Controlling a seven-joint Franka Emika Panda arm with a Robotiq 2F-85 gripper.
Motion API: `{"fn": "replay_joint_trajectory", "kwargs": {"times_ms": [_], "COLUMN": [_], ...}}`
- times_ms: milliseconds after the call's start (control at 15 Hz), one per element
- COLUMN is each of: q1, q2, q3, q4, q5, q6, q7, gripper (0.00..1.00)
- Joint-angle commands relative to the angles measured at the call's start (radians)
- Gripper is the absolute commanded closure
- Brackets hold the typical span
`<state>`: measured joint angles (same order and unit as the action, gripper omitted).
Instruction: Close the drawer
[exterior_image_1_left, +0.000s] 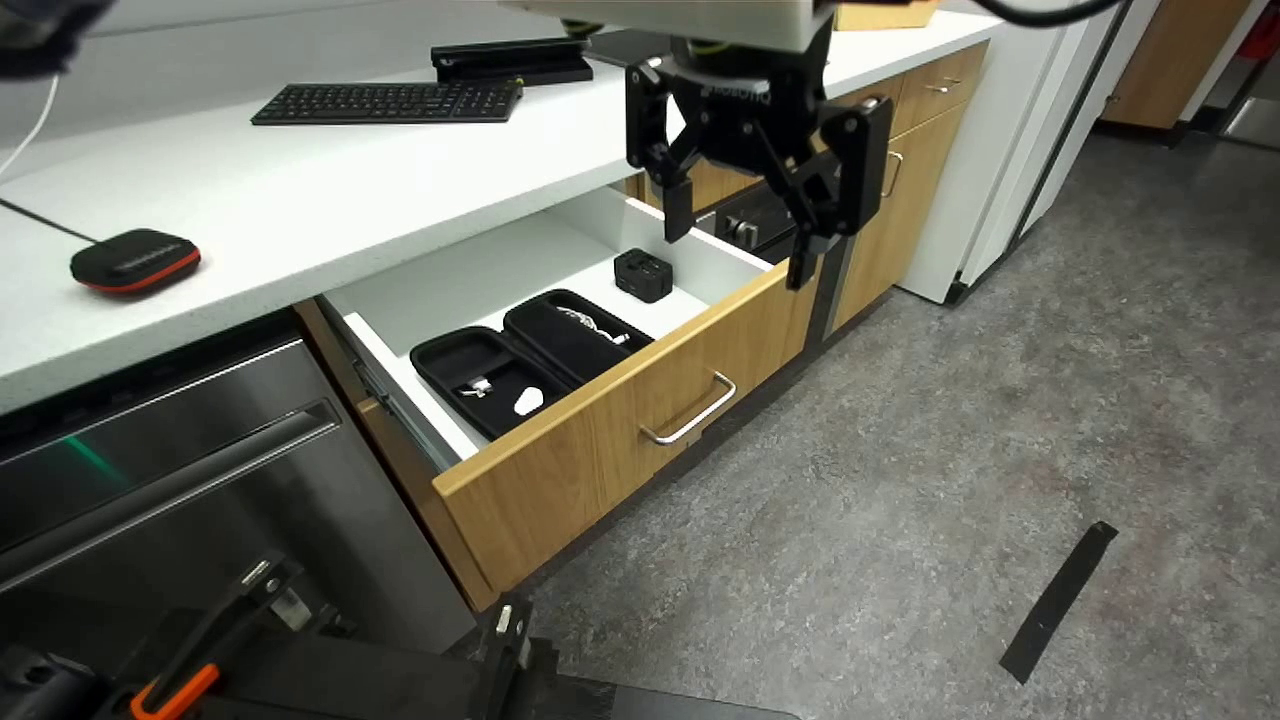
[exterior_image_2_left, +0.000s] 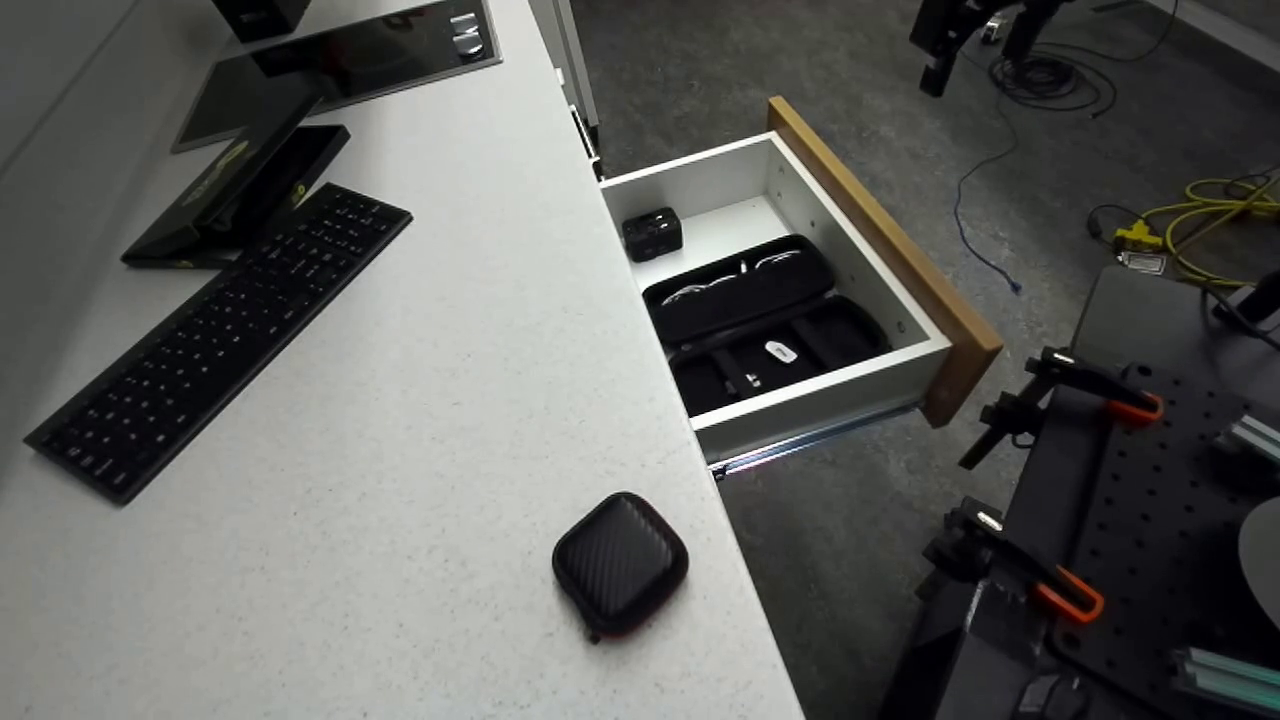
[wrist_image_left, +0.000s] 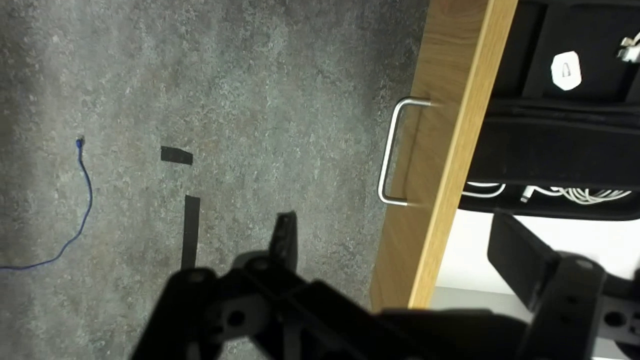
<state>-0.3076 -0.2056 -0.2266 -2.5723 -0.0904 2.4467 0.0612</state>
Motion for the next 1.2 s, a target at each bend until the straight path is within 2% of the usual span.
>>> {"fn": "replay_joint_trajectory", "kwargs": {"times_ms": [0,200,733,933,1133], "q1": [-0.014,-0.018,0.027,0.038,0.031], "q2": [0.119,0.261,0.605,0.704,0.785], "q3": [0.004,-0.018,-0.093,-0.089,-0.055], "q4": [0.023,0.076,0.275,0.351,0.423], "q5": [-0.055,-0.054,0.027,0.078,0.157], "q6": [0.141,0.210,0.334,0.312,0.275], "q7": [0.100,0.167,0.276,0.285,0.271], "gripper": [0.00,0.00,0.00,0.00,0.00]}}
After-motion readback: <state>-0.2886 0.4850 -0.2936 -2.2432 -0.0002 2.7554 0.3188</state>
